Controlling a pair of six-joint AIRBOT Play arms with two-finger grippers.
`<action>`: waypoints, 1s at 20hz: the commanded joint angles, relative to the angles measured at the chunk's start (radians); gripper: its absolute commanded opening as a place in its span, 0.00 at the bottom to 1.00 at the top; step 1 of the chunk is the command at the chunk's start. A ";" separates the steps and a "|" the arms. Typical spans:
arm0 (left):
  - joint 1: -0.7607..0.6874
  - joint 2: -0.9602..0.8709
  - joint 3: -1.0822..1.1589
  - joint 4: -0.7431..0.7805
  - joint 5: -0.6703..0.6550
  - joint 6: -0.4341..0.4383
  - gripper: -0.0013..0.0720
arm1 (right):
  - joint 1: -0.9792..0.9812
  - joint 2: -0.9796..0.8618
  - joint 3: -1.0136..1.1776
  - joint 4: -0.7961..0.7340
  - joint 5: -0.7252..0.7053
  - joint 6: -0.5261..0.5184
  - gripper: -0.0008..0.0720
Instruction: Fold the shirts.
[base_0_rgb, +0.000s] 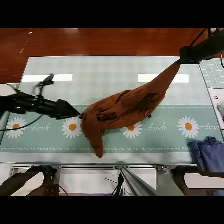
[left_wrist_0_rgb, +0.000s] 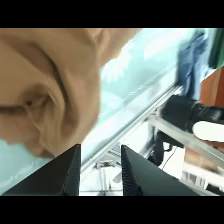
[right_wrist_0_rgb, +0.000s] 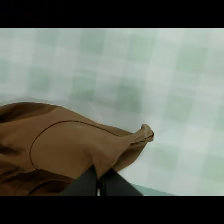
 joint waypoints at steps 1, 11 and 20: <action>0.056 0.122 -0.017 0.101 -0.154 -0.058 0.63 | 0.000 -0.002 0.001 0.003 0.001 -0.002 0.05; -0.420 0.188 -0.420 0.137 0.327 -0.247 0.92 | 0.000 -0.002 0.001 0.021 0.000 -0.002 0.05; -0.659 -0.062 -0.419 -0.088 0.612 -0.145 0.71 | 0.000 -0.002 0.001 0.021 -0.010 -0.002 0.05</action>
